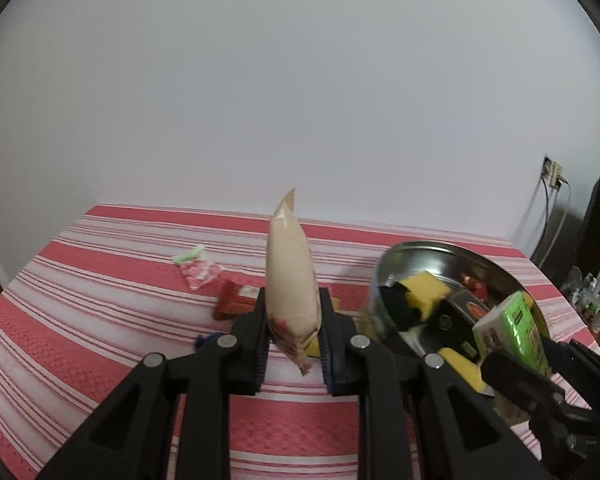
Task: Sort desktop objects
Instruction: 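Carry the tissue box and paper packet over the tin and release both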
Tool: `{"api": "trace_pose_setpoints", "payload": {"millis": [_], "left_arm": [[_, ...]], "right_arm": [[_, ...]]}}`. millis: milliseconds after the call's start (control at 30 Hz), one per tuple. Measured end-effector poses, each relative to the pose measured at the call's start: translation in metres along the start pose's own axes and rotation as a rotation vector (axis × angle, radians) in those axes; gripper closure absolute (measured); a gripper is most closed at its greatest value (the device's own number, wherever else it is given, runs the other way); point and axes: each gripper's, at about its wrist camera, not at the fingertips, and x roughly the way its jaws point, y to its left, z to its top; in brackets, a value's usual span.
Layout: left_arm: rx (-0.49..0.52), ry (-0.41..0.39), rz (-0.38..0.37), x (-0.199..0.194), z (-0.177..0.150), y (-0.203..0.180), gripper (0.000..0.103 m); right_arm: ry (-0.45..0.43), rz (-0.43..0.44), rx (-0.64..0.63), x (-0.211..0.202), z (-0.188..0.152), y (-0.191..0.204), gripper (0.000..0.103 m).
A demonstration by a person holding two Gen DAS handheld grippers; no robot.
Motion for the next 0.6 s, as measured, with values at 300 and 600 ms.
{"api": "trace_pose_setpoints", "payload": {"millis": [300,600], "left_arm": [[0.05,0.023,-0.055,0.003,-0.006,-0.038,0.083],[0.085,0.033,-0.107,0.008,-0.009,-0.07,0.083]], "right_arm": [[-0.059,-0.083,0.047,-0.029,-0.003,-0.031,0.051],[-0.074,-0.149,0.084,-0.046,-0.001,-0.057,0.051]]}}
